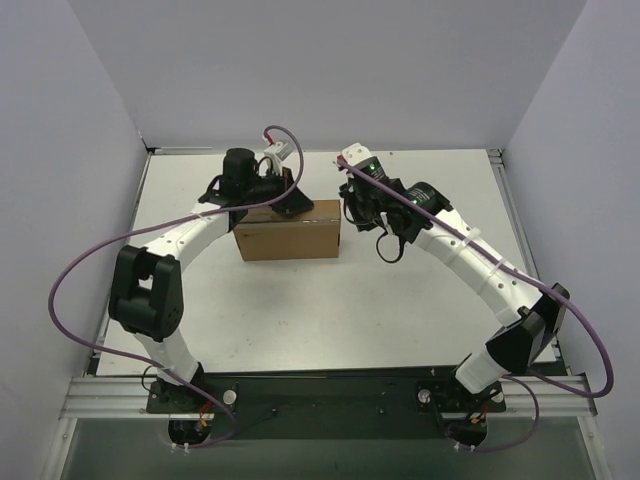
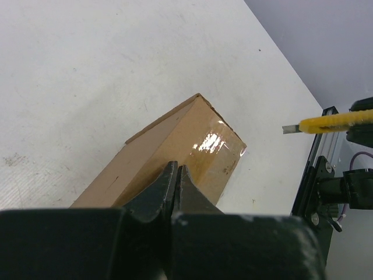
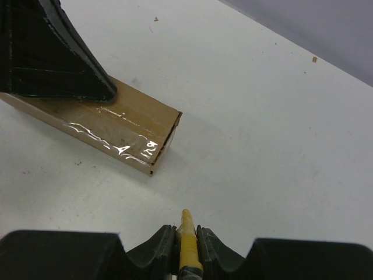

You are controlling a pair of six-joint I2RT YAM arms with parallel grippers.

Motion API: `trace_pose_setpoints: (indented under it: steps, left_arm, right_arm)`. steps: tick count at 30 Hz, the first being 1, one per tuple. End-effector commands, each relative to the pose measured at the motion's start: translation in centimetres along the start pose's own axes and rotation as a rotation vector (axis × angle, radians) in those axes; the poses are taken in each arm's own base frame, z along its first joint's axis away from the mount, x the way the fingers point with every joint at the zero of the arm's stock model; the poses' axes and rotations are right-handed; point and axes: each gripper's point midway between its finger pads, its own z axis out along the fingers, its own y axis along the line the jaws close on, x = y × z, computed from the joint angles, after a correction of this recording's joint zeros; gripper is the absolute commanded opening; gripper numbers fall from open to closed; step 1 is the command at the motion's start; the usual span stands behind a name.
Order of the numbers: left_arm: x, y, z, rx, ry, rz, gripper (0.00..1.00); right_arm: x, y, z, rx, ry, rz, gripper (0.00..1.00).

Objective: Unpack the express box

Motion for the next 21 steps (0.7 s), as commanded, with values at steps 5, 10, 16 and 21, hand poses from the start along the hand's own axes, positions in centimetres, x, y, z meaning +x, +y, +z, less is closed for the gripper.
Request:
trace_pose_setpoints:
  steps: [5,10,16,21]
  left_arm:
    - [-1.5,-1.2,-0.4,0.06,0.026,0.05,0.0]
    - [-5.1,-3.2,-1.5,0.126,-0.012,0.16,0.21]
    - [-8.3,-4.2,-3.8,0.139,-0.031,0.269,0.35]
    - [-11.1,0.5,-6.9,-0.038,-0.096,0.275,0.41]
  right_arm:
    - [-1.9,-3.5,0.2,0.084,-0.059,-0.016,0.0]
    - [-3.4,-4.9,1.0,0.056,-0.09,-0.006,0.0]
    - [-8.0,-5.9,2.8,-0.115,-0.173,0.042,0.0]
    - [-9.3,-5.5,2.8,-0.217,-0.226,-0.113,0.0]
